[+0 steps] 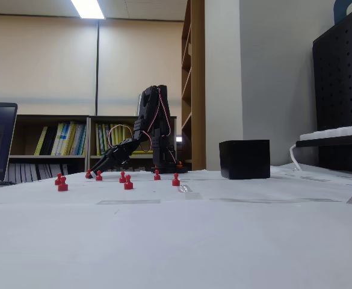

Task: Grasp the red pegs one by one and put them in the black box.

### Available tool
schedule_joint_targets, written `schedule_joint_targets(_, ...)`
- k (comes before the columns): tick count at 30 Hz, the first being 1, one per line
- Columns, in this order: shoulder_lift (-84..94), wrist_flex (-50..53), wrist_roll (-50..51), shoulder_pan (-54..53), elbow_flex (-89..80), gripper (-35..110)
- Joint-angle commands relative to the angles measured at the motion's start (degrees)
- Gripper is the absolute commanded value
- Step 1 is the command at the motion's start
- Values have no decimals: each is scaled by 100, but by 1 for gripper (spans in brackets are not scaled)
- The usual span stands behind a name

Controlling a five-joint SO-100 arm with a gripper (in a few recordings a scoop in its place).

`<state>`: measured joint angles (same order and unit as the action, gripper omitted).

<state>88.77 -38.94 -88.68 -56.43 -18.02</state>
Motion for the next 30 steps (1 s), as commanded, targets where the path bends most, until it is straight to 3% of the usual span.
schedule_joint_targets(1, 114, -70, -79, -123, -158, 1)
schedule_joint_targets(7, 79, 105, -53, -88, -185, 0)
schedule_joint_targets(10, -633, 1318, 211, -35, -220, 0)
schedule_joint_targets(11, -1099, 2347, 352, -18, -334, 0)
schedule_joint_targets(14, -2522, 7330, 519, 158, -1846, 0)
schedule_joint_targets(17, -2988, 10125, 290, 800, -3094, 0)
schedule_joint_targets(20, -3050, 11988, -167, 1714, -4333, 0)
schedule_joint_targets(22, -3006, 12788, -492, 2470, -4878, 0)
schedule_joint_targets(25, -2848, 13192, -1178, 3647, -5238, 0)
schedule_joint_targets(30, -2355, 12366, -2988, 5906, -5801, 0)
